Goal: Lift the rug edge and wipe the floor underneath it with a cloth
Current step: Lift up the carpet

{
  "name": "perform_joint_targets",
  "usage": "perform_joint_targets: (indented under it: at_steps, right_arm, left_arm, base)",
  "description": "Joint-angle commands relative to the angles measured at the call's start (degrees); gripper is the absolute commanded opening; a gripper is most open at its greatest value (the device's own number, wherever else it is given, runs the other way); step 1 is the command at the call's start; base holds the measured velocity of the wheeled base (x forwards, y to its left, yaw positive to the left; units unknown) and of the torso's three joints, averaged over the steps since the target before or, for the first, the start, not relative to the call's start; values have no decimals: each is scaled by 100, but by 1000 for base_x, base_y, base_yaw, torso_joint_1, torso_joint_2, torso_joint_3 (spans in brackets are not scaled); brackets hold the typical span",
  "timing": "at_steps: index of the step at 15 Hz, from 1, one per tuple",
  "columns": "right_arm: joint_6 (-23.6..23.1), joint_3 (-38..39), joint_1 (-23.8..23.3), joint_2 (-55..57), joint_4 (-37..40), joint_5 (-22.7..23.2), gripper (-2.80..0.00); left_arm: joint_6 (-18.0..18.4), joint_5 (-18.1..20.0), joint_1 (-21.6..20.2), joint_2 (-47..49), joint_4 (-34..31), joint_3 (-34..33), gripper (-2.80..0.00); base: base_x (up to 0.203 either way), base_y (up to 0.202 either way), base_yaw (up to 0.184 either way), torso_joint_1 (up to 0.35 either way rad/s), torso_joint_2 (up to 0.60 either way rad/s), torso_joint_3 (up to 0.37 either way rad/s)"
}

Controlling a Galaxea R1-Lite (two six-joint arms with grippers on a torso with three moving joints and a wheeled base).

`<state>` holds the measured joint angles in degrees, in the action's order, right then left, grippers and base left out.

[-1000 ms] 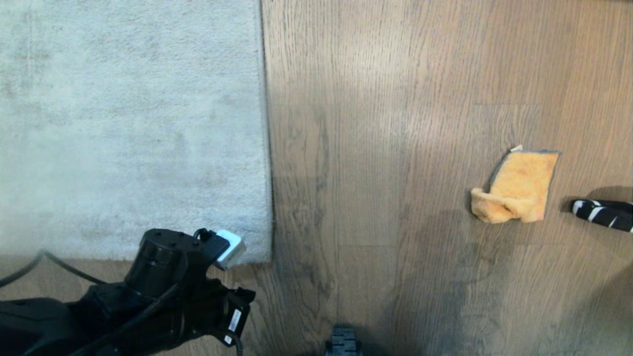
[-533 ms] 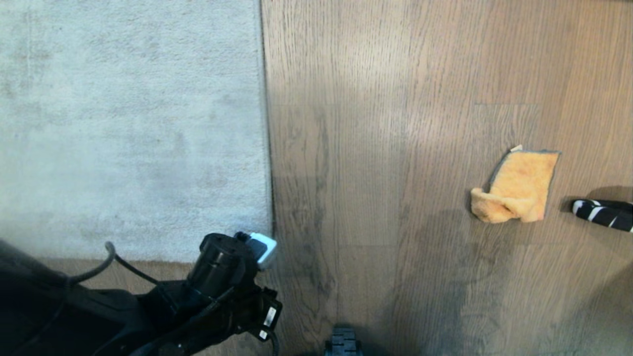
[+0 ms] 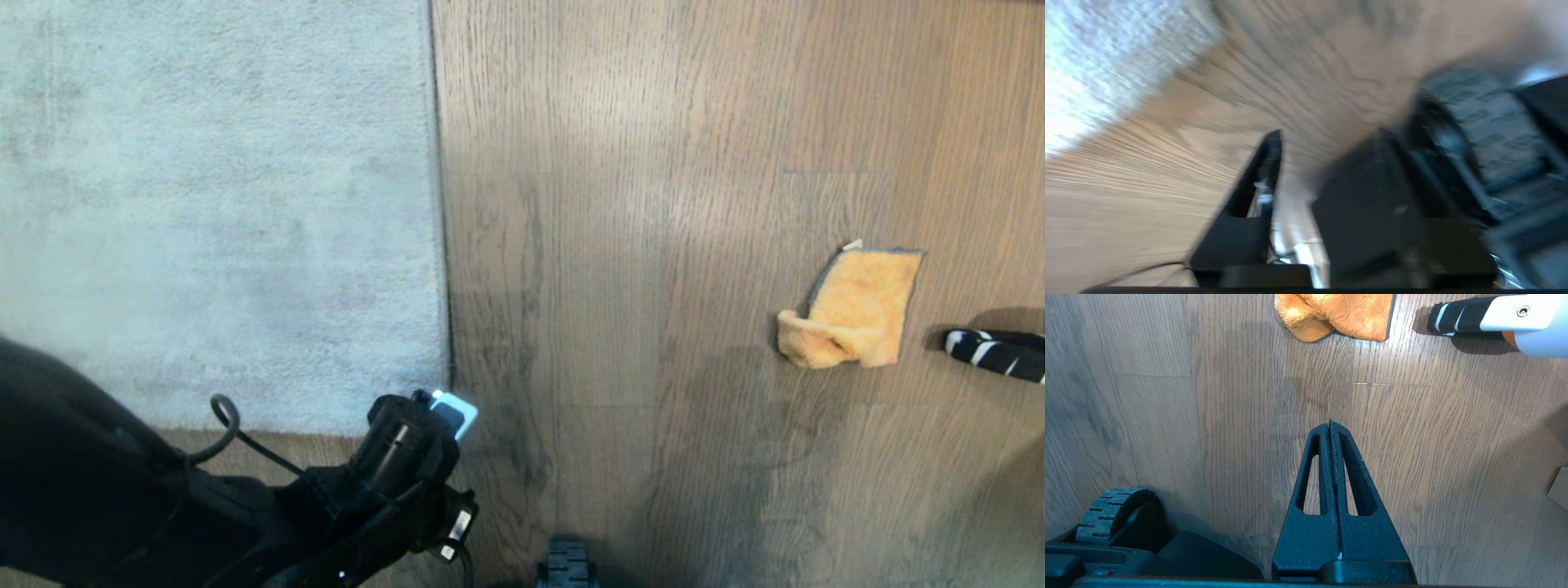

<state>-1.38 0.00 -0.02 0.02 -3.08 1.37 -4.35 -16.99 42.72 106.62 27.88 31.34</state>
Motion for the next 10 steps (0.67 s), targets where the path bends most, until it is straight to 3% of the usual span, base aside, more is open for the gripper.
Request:
perform_joint_targets:
  at_steps: [1,4,6,10]
  right_arm:
    - [-3,0,-2,-2,-4,4,-280]
    - [-3,0,2,-2,-8,4,-280]
    - [-3,0,2,-2,-8,4,-280]
    - [-3,0,2,-2,-8,4,-280]
  left_arm:
    - [238,-292,-33,229,38,65,0]
    - [648,-687,-113,371,216,52,0]
    - [1209,-1018,-247,400,276,72,0]
    - [1985,-1149,-500,434,279,283,0]
  base:
    - [0,0,0,0,0,0]
    - [0,0,0,0,0,0]
    - [0,0,0,0,0,0]
    - [0,0,0,0,0,0]
